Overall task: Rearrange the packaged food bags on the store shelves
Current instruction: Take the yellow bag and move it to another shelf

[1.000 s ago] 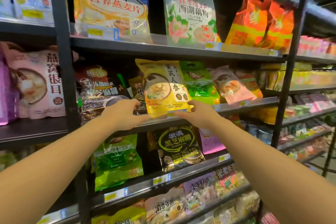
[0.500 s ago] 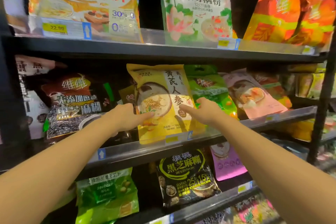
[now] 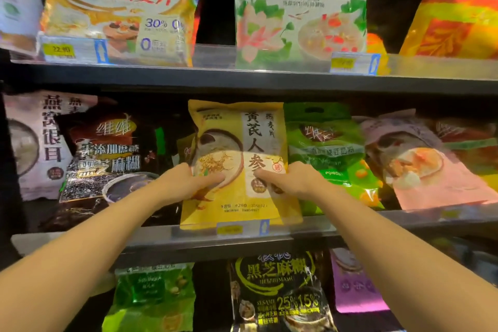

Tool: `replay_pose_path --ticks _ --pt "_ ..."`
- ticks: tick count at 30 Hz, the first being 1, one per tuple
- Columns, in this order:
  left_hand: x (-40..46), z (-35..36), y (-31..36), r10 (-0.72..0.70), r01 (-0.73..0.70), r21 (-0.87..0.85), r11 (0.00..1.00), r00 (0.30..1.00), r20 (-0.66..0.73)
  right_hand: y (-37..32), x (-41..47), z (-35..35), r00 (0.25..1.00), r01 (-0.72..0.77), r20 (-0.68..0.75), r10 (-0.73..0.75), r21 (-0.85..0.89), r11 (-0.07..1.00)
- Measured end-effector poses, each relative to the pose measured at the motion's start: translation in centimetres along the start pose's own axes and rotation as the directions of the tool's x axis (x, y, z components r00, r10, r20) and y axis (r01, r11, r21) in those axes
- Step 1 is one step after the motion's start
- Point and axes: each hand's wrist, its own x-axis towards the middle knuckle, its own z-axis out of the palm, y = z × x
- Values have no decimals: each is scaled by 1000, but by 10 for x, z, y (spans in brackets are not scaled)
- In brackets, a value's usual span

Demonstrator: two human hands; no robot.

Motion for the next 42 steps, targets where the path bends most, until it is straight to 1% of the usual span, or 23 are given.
replay_pose_path --ticks 3,5,7,9,14,17,22,27,30,36,42 --pt "-2 11 1 29 -22 -196 980 999 31 4 3 0 999 44 8 -44 42 998" --pt "-1 19 3 72 -62 -266 962 997 26 3 6 2 996 79 41 -80 47 996" --pt "3 22 3 105 -96 -238 966 994 25 0 7 6 991 113 69 -115 26 993" --pt "3 23 4 111 -98 -210 973 992 53 -1 7 7 987 126 97 -128 25 992" --pt "0 21 5 152 -133 -224 966 986 68 0 10 7 981 124 136 -141 127 984" --pt "-2 23 2 179 -168 -234 958 983 27 0 7 11 979 156 103 -176 179 971" --pt "-7 24 -3 154 -169 -267 949 985 -77 -3 -3 17 981 193 -11 -196 251 949" --pt "-16 13 3 117 -152 -273 950 983 -140 -13 -10 7 983 176 2 -183 261 949" --pt "-19 2 8 102 -145 -270 952 980 -169 -23 -15 2 985 171 -21 -171 273 947" --pt "-37 -14 16 73 -125 -266 956 978 -197 -38 -27 -9 983 182 -49 -175 264 947" --pt "-59 -19 22 53 -114 -281 953 976 -212 -43 -38 -14 982 190 -34 -188 299 935"
